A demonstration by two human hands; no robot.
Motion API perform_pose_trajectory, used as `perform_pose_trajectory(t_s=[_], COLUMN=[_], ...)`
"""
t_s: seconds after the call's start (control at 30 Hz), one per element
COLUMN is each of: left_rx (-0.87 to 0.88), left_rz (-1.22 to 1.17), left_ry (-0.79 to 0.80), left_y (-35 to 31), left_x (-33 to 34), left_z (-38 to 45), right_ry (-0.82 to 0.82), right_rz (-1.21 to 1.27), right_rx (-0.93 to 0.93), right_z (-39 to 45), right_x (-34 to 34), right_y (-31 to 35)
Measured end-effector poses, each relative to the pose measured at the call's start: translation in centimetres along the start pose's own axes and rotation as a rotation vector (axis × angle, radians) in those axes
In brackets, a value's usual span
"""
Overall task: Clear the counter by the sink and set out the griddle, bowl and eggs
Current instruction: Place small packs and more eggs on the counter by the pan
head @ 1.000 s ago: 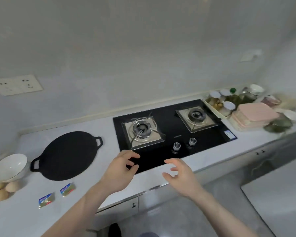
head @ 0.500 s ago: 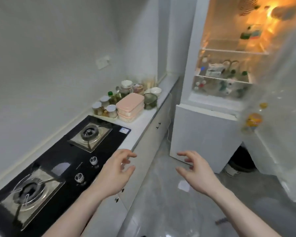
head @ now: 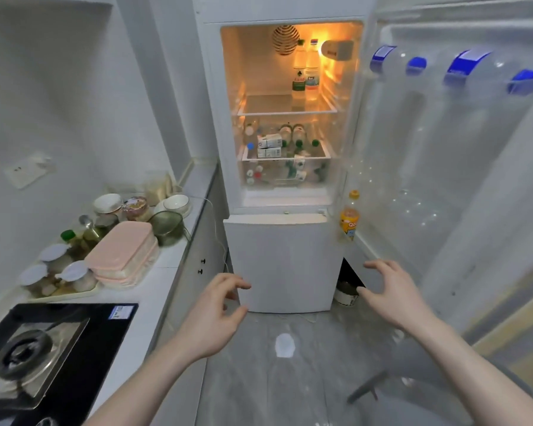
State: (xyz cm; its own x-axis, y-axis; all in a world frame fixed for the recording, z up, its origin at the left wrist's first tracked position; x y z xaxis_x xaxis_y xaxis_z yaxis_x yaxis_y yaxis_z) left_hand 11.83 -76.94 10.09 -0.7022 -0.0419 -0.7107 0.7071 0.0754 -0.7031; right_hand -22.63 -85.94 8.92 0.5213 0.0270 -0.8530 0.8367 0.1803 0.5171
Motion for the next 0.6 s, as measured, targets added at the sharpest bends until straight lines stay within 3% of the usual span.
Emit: perform_pose_trajectory(t_s=[0.17,0.43,0.6], left_rx=[0.023,-0.051,-0.093], left_rz=[-0.003,-0.038,-0.040], left_ry=[0.024,-0.029,-0.072], left_y=[-2.0,-2.7,-1.5], left_x=[1.8,3.0,2.3], left_z=[3.4,5.1,4.5], right_ry=[0.190,0.360,0.147], right_rz=[-0.077,-0.077,-0.046], right_rx=[0.152,0.177,0.160], right_z=[1.9,5.2,7.1], right_x=[0.3,2.8,2.5], right_y=[-4.0,-5.5,-6.0])
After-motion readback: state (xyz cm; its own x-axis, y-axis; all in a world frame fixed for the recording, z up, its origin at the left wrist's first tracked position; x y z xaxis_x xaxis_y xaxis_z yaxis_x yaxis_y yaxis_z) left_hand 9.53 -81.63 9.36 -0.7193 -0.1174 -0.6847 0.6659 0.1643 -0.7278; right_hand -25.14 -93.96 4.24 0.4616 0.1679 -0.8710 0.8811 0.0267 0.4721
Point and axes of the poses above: each hand's wrist, its own z-axis towards the middle knuckle, its own x-axis out of the palm, y = z × x, the point moved 3 cm from there along z, towards the middle knuckle, and after that the axes turned 9 degrees about -x, right-handed, at the moved point
